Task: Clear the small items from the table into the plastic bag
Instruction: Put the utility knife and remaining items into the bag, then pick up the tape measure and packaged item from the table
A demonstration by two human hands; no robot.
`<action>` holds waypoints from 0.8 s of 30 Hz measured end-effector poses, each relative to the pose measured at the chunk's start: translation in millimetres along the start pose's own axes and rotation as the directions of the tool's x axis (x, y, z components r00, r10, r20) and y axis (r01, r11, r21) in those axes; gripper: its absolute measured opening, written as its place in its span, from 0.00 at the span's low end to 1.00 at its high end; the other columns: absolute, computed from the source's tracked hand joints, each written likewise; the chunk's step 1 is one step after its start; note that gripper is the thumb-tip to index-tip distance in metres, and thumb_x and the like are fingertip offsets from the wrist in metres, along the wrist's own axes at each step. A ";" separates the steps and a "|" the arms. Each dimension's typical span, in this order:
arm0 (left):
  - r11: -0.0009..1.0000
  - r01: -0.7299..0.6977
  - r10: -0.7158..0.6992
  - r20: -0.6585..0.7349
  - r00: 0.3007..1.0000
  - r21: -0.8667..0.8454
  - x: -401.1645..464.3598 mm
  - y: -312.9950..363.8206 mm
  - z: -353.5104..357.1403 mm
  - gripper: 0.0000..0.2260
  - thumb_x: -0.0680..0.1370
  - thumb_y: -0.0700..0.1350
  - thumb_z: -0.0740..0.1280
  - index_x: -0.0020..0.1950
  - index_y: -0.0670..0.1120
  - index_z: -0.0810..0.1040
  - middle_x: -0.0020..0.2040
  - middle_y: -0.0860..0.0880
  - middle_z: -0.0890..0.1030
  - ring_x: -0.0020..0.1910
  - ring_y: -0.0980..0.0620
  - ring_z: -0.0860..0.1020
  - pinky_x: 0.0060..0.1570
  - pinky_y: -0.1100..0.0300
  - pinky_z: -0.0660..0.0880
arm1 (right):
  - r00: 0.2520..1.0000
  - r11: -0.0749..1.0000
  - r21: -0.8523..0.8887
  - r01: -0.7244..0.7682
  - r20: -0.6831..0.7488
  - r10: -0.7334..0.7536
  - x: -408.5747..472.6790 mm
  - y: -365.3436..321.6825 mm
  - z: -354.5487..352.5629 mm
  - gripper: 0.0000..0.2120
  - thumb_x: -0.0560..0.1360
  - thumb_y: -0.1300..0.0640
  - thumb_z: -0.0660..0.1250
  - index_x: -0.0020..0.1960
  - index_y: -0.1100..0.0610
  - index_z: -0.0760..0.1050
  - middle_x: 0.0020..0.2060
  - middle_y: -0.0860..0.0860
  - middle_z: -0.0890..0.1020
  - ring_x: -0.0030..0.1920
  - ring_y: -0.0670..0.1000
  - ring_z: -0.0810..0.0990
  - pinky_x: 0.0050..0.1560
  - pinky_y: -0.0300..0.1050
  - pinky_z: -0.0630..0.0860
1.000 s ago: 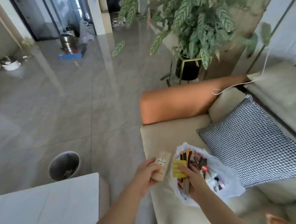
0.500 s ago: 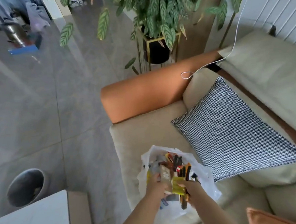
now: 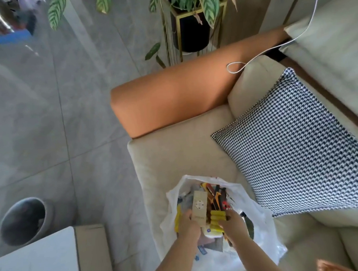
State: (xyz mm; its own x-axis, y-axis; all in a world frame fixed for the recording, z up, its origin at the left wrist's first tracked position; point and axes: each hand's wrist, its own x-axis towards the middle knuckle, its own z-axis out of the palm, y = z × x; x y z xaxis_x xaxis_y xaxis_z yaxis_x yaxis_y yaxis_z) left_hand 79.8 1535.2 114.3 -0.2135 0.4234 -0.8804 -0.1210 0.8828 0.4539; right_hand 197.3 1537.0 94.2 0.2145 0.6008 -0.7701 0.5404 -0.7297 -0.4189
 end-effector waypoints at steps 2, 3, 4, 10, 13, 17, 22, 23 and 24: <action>0.998 -0.022 0.024 -0.039 0.999 0.053 -3.6 -0.5 -2.4 0.15 0.83 0.42 0.52 0.66 0.49 0.71 0.63 0.46 0.75 0.57 0.48 0.72 0.63 0.57 0.68 | 1.000 1.000 -0.026 0.002 -0.007 -0.002 -4.2 -1.0 1.3 0.15 0.72 0.64 0.61 0.58 0.58 0.73 0.43 0.54 0.81 0.47 0.56 0.80 0.47 0.47 0.77; 0.996 -0.026 0.029 -0.038 0.999 0.080 -4.6 -2.4 -3.1 0.16 0.83 0.41 0.52 0.69 0.46 0.70 0.64 0.45 0.74 0.59 0.47 0.72 0.61 0.58 0.68 | 1.000 1.000 -0.030 0.004 -0.015 -0.004 -6.5 -1.5 1.7 0.15 0.72 0.63 0.61 0.59 0.59 0.73 0.44 0.55 0.81 0.48 0.57 0.80 0.49 0.47 0.77; 0.994 -0.023 0.025 -0.016 1.000 0.111 -9.6 -2.9 -4.1 0.16 0.82 0.42 0.55 0.69 0.43 0.69 0.66 0.43 0.73 0.62 0.46 0.72 0.60 0.60 0.68 | 1.000 0.999 -0.034 0.012 -0.023 -0.013 -7.3 -1.0 2.7 0.16 0.73 0.63 0.61 0.60 0.59 0.73 0.46 0.56 0.82 0.48 0.57 0.79 0.49 0.48 0.76; 0.969 0.038 -0.058 0.075 0.995 0.245 -43.5 -3.1 -17.3 0.10 0.81 0.41 0.56 0.60 0.44 0.74 0.57 0.44 0.77 0.53 0.46 0.76 0.53 0.59 0.74 | 0.997 0.999 -0.030 0.022 -0.072 -0.025 -36.4 -12.6 -2.6 0.22 0.72 0.62 0.64 0.66 0.58 0.68 0.53 0.56 0.80 0.54 0.57 0.78 0.53 0.48 0.74; 0.963 0.027 -0.078 0.181 0.980 0.270 -66.0 0.5 -31.9 0.10 0.79 0.37 0.58 0.42 0.49 0.72 0.38 0.47 0.76 0.34 0.54 0.73 0.31 0.67 0.70 | 0.996 0.997 -0.053 0.063 -0.066 -0.067 -58.5 -24.4 -5.4 0.21 0.73 0.62 0.64 0.65 0.59 0.68 0.56 0.56 0.79 0.54 0.56 0.76 0.50 0.45 0.71; 0.949 -0.060 -0.016 0.238 0.971 0.309 -100.7 6.8 -63.4 0.08 0.76 0.40 0.66 0.40 0.50 0.71 0.41 0.47 0.76 0.32 0.55 0.78 0.33 0.65 0.71 | 0.987 0.988 -0.037 0.150 -0.046 -0.152 -87.6 -35.9 3.6 0.14 0.75 0.61 0.64 0.60 0.61 0.71 0.54 0.54 0.79 0.51 0.54 0.77 0.51 0.41 0.72; 0.929 -0.178 0.111 0.217 0.970 0.324 -129.8 2.7 -123.4 0.10 0.75 0.36 0.62 0.38 0.50 0.71 0.37 0.49 0.74 0.36 0.50 0.74 0.36 0.62 0.70 | 0.960 0.958 -0.066 0.280 0.042 -0.278 -139.8 -56.5 26.4 0.11 0.77 0.64 0.60 0.58 0.59 0.73 0.51 0.57 0.79 0.50 0.56 0.78 0.45 0.38 0.75; 0.930 -0.196 0.139 0.197 0.970 0.311 -135.3 0.7 -137.5 0.08 0.75 0.36 0.62 0.42 0.49 0.74 0.39 0.48 0.75 0.37 0.50 0.74 0.36 0.62 0.71 | 0.947 0.942 -0.098 0.320 0.068 -0.315 -150.1 -61.9 34.1 0.10 0.77 0.65 0.60 0.56 0.59 0.74 0.50 0.58 0.80 0.47 0.56 0.78 0.41 0.37 0.75; 0.930 -0.209 0.163 0.171 0.972 0.303 -137.2 -3.4 -151.7 0.08 0.75 0.37 0.62 0.46 0.50 0.76 0.43 0.47 0.76 0.39 0.50 0.75 0.38 0.61 0.72 | 0.935 0.925 -0.139 0.354 0.088 -0.344 -161.5 -67.7 44.3 0.10 0.76 0.64 0.60 0.56 0.59 0.74 0.50 0.57 0.81 0.45 0.55 0.78 0.40 0.38 0.75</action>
State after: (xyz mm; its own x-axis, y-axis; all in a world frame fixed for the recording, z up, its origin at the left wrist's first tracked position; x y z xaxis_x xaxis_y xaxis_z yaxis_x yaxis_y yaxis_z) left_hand -37.6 1443.2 254.4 -0.0617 0.5900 -0.8050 0.2261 0.7939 0.5645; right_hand 90.1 1474.9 225.6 -0.0573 0.7840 -0.6181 0.6891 -0.4169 -0.5928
